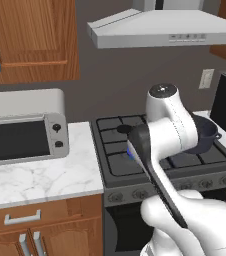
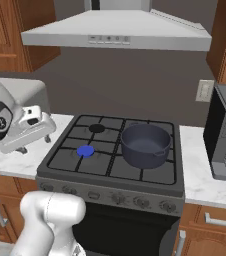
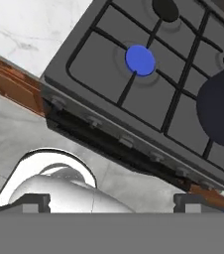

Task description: Turn off the front left burner of the stove.

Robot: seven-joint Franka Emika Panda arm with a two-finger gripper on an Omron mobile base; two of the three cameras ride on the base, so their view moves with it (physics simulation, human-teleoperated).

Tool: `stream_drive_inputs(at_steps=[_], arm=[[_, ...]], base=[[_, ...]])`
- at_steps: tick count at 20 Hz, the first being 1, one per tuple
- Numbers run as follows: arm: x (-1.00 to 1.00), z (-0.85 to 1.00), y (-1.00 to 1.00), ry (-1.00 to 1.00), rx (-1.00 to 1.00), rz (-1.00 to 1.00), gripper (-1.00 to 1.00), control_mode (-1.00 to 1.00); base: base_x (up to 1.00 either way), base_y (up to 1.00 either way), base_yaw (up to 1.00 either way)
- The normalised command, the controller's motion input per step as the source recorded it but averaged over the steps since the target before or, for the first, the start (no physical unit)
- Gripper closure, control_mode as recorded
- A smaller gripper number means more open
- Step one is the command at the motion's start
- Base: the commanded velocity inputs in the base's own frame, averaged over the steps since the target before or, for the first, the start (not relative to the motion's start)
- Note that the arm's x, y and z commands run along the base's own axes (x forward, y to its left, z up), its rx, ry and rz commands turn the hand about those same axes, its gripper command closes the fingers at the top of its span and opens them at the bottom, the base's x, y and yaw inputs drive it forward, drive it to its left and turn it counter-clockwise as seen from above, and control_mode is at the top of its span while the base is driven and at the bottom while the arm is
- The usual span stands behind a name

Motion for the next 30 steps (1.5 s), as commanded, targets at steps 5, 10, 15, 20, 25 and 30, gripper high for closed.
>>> stream_drive_inputs(at_steps=[5,10,15,20,25,30], arm=[[-0.44,-0.22,0.36,0.00,-0.21,0.15,-1.00,-1.00],[-0.30,-0.17,0.14,-0.12,-0.13,0.11,-1.00,-1.00],[-0.08,-0.29,0.14,-0.17,-0.11,0.06,-1.00,-1.00],[0.00,-0.43,0.11,-0.08,-0.03,0.00,-1.00,-1.00],[0.00,-0.49,0.14,-0.16,0.00,0.00,-1.00,-1.00],[-0.01,-0.61,0.30,-0.24,0.00,0.00,-1.00,-1.00]], base=[[0.00,0.00,0.00],[0.00,0.00,0.00],[0.00,0.00,0.00],[0.00,0.00,0.00],[0.00,0.00,0.00],[0.00,0.00,0.00]])
